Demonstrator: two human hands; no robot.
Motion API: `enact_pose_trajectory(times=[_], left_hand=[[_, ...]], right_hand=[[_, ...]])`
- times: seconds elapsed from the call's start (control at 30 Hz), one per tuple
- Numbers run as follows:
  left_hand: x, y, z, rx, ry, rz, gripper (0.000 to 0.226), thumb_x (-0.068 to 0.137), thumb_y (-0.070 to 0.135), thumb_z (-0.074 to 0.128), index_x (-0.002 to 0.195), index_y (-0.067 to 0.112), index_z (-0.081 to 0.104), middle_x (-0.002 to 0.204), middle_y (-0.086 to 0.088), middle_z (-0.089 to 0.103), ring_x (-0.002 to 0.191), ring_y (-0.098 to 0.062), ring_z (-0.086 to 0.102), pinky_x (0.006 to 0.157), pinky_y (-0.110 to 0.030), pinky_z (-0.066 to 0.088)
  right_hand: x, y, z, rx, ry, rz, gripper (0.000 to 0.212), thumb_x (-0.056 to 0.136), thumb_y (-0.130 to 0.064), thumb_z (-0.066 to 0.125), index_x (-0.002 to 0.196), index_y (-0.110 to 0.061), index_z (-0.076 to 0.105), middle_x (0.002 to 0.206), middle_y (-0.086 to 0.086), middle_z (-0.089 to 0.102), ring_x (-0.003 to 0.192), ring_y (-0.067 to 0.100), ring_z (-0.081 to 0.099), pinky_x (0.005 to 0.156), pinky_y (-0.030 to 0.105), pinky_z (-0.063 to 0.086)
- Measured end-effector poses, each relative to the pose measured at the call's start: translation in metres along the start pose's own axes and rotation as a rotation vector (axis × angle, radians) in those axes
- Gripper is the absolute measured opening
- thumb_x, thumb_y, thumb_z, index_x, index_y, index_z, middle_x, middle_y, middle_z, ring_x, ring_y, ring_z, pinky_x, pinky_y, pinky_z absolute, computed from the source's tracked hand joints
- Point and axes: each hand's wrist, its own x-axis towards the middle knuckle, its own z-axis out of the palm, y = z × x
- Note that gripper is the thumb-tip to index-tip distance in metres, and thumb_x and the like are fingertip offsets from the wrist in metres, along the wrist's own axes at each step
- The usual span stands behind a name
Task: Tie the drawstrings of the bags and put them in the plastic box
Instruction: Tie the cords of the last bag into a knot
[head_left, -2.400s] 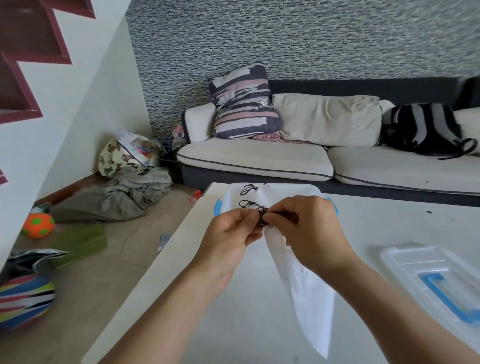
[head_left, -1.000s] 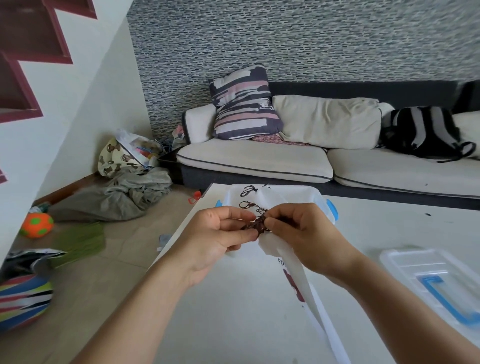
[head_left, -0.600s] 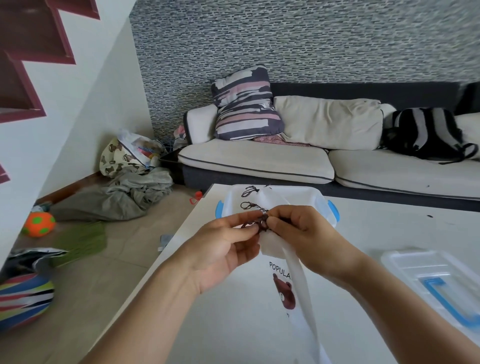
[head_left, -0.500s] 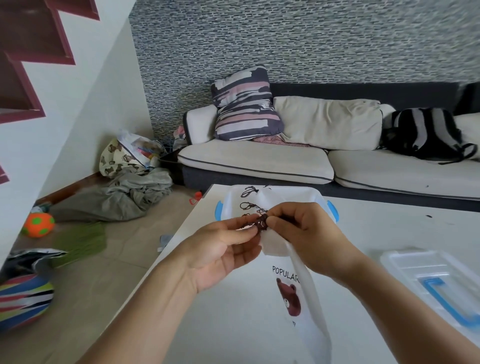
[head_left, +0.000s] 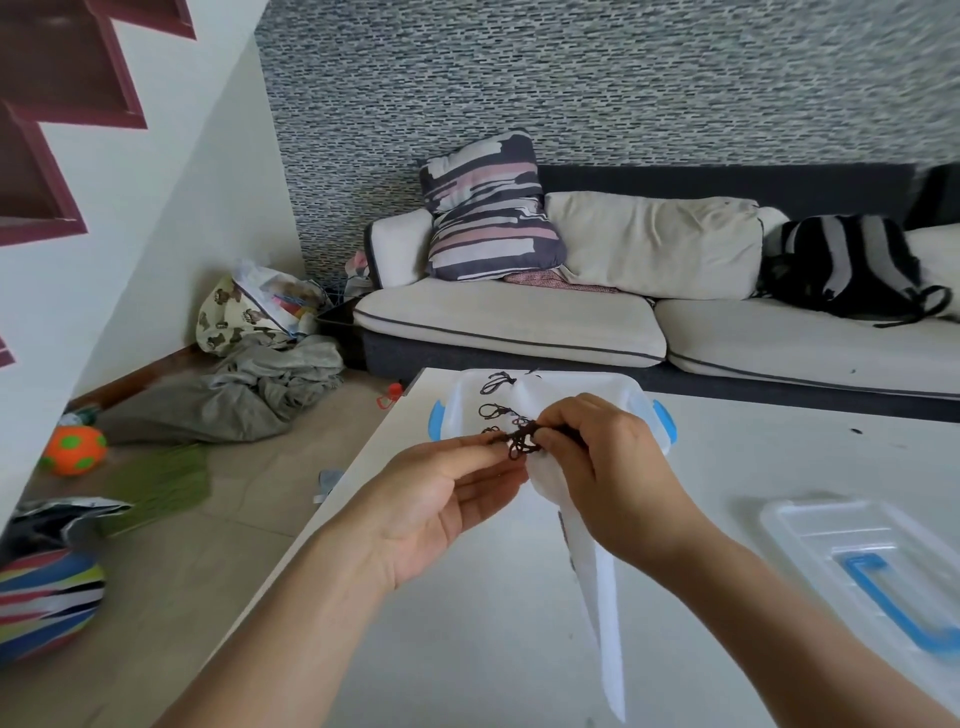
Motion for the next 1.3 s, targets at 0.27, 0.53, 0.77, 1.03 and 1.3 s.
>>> enact_pose_trajectory(times=[0.27, 0.53, 0.77, 1.03, 1.3], left_hand=[[0.002, -0.007, 0.002, 0.040, 0.086, 0.076, 0.030, 0.082, -0.003, 0.072, 0.112, -0.002, 0.069, 0.094, -0.013, 0.076, 0.075, -0.018, 0.074, 0.069, -0.023, 0.060], [0.003, 0.001, -0.010, 0.274, 0.077, 0.146, 0.018, 0.083, -0.007, 0.072, 0.097, 0.004, 0.071, 0.088, -0.013, 0.075, 0.080, -0.020, 0.074, 0.075, -0.027, 0.061], [0.009, 0.001, -0.021, 0.642, 0.118, 0.412, 0.028, 0.086, -0.010, 0.069, 0.090, 0.017, 0.076, 0.081, -0.009, 0.070, 0.075, -0.019, 0.072, 0.079, -0.025, 0.059], [0.022, 0.000, -0.032, 1.168, 0.273, 0.836, 0.023, 0.082, -0.002, 0.075, 0.087, 0.019, 0.081, 0.075, 0.006, 0.073, 0.067, -0.005, 0.069, 0.064, -0.015, 0.052], [0.033, -0.002, -0.036, 1.243, 0.363, 0.951, 0.026, 0.079, -0.006, 0.072, 0.083, 0.018, 0.080, 0.072, 0.005, 0.067, 0.068, -0.016, 0.067, 0.067, -0.042, 0.057]], right_hand=[[-0.003, -0.003, 0.005, 0.053, -0.023, 0.009, 0.017, 0.096, -0.008, 0.059, 0.084, -0.013, 0.070, 0.080, -0.003, 0.062, 0.081, 0.010, 0.055, 0.069, 0.014, 0.041], [0.000, 0.003, -0.008, 0.302, -0.059, 0.140, 0.015, 0.093, -0.005, 0.066, 0.088, -0.013, 0.078, 0.069, -0.002, 0.070, 0.055, 0.005, 0.054, 0.059, 0.015, 0.045], [0.003, 0.010, -0.019, 0.493, -0.084, 0.250, 0.014, 0.089, -0.002, 0.071, 0.099, -0.010, 0.075, 0.061, 0.004, 0.064, 0.049, 0.014, 0.055, 0.053, 0.018, 0.042], [0.002, 0.017, -0.031, 0.423, -0.050, 0.274, 0.017, 0.083, -0.003, 0.078, 0.099, -0.011, 0.076, 0.059, 0.003, 0.064, 0.047, 0.013, 0.058, 0.048, 0.018, 0.039], [0.002, 0.019, -0.033, 0.389, -0.034, 0.286, 0.014, 0.084, -0.002, 0.077, 0.094, -0.011, 0.077, 0.059, 0.006, 0.066, 0.047, 0.013, 0.058, 0.046, 0.016, 0.039]])
